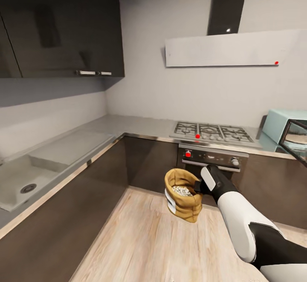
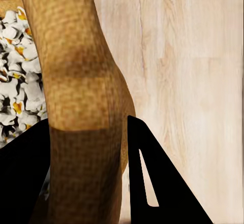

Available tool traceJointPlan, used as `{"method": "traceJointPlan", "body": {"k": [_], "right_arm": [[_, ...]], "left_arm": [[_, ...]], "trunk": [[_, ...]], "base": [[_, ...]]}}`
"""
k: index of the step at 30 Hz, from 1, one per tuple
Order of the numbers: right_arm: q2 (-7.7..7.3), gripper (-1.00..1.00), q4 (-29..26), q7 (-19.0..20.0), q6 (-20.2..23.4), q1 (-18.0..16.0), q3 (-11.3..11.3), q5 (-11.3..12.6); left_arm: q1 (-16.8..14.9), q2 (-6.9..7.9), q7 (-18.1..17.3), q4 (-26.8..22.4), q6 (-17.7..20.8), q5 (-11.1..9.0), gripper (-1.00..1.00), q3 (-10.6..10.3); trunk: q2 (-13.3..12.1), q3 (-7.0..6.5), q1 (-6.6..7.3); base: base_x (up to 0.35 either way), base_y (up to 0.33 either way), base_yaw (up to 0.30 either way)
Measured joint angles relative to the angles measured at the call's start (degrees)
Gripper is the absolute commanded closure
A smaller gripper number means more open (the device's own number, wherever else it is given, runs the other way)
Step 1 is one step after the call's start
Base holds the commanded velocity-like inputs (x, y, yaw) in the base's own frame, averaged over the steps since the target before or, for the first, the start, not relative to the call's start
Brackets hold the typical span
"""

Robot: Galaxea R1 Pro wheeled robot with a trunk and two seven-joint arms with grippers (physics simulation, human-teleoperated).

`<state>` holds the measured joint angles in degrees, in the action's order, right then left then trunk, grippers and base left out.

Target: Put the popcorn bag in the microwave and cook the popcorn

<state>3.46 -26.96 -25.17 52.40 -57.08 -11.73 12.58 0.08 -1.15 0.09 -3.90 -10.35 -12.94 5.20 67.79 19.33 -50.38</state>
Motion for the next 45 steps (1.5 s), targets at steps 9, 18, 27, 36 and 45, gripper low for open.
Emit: {"method": "traceJointPlan", "body": {"k": [9,18,27,36,45], "right_arm": [[-0.07,1.00,1.58,0.15,0.06,0.00,0.00,-0.10],[-1.60,1.00,1.89,0.18,0.16,0.00,-0.09,-0.40],[-2.58,1.00,1.89,0.18,0.15,0.00,0.05,-0.46],[-3.13,1.00,1.88,0.13,0.38,0.00,-0.08,-0.45],[-3.14,1.00,1.88,0.13,0.17,0.00,-0.09,-0.45]], "left_arm": [[0.00,0.03,-0.03,0.00,0.07,0.11,-1.00,-0.01],[0.00,-0.08,-0.09,0.00,0.16,0.21,-1.00,0.01],[0.00,0.06,-0.02,0.00,0.17,-0.05,-1.00,0.08],[0.00,0.12,-0.01,0.00,0.17,-0.06,-1.00,0.08],[0.00,0.12,-0.01,0.00,0.17,-0.06,-1.00,0.08]], "trunk": [[0.00,0.00,0.00],[0.00,0.00,0.00],[0.00,0.00,0.00],[0.00,0.00,0.00],[0.00,0.00,0.00]], "base": [[0.000,0.000,-0.290],[0.000,0.000,-0.290],[0.000,0.000,-0.290],[0.000,0.000,-0.290],[0.000,0.000,-0.290]]}}
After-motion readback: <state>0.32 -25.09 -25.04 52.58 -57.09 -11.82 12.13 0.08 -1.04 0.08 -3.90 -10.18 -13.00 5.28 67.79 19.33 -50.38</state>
